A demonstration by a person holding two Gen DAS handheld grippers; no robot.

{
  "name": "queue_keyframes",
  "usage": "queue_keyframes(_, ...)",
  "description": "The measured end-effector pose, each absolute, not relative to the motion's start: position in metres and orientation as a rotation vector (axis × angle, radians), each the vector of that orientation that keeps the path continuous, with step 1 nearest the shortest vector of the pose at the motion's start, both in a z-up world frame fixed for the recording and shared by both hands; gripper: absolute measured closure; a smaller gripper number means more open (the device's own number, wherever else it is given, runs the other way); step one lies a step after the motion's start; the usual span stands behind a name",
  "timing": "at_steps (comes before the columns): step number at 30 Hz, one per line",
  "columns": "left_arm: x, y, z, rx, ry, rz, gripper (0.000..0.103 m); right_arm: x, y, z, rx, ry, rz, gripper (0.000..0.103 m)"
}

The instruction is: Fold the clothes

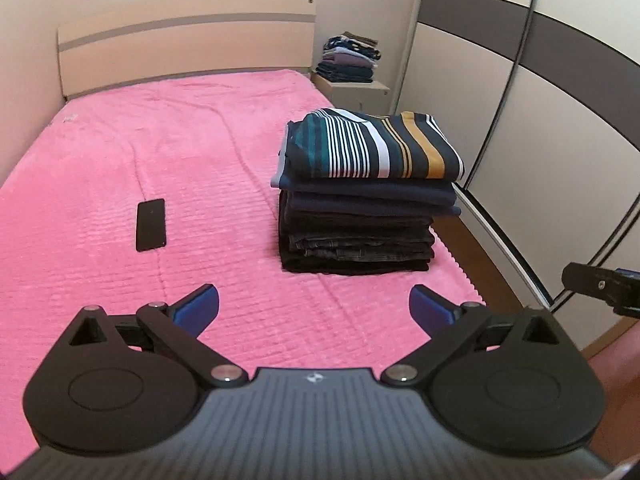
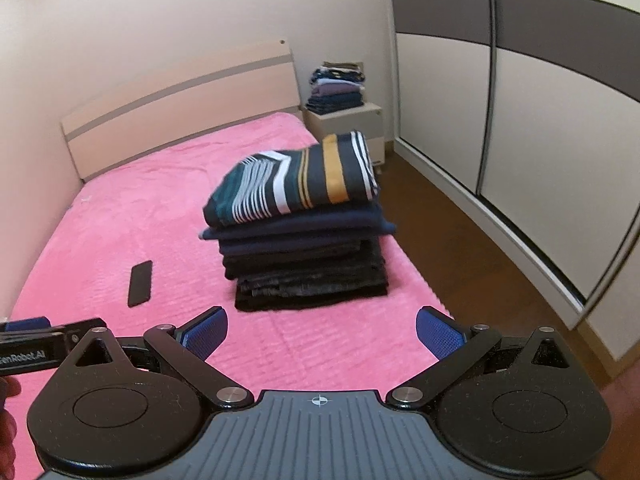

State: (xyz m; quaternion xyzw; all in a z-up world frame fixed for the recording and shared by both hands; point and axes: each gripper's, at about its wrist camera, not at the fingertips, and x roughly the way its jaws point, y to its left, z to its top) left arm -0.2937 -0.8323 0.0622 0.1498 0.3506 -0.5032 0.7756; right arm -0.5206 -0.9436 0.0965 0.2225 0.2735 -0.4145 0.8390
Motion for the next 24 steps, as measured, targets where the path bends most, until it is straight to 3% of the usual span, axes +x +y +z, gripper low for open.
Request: queue_keyframes(24,-0.324,-0.867,0.067,0.39,0.735,-1.076,0.002,-0.531,-0.971,0.101,0.47,0.568,-0.83,0.0)
